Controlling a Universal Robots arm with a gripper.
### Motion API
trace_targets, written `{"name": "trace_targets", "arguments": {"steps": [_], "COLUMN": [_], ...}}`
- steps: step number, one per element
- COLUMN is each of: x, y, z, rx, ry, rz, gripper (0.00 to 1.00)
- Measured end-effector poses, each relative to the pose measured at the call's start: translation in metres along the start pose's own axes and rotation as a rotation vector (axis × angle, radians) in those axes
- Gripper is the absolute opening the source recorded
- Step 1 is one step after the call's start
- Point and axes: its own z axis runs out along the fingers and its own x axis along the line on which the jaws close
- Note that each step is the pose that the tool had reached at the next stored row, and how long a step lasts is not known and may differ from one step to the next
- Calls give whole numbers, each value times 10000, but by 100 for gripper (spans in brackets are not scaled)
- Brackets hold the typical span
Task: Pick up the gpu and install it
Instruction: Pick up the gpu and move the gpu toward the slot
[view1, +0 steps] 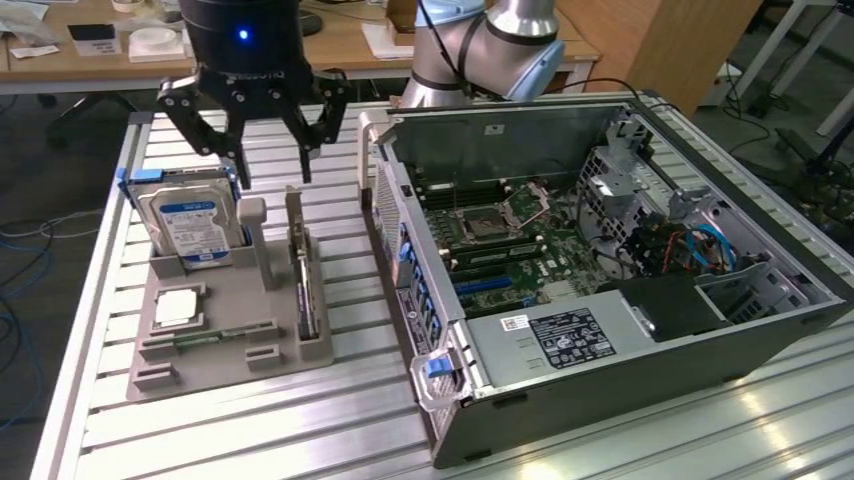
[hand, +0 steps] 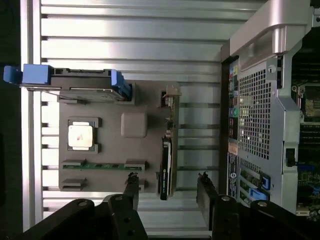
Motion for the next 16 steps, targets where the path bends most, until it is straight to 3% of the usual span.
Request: {"name": "trace_targets", "arguments": {"steps": [9,16], "x": [0,1], "y": [-90,-106], "z": [160,281], "rx": [0,27], "ry": [0,1], "rz": [0,-1], "gripper": [59,59]}}
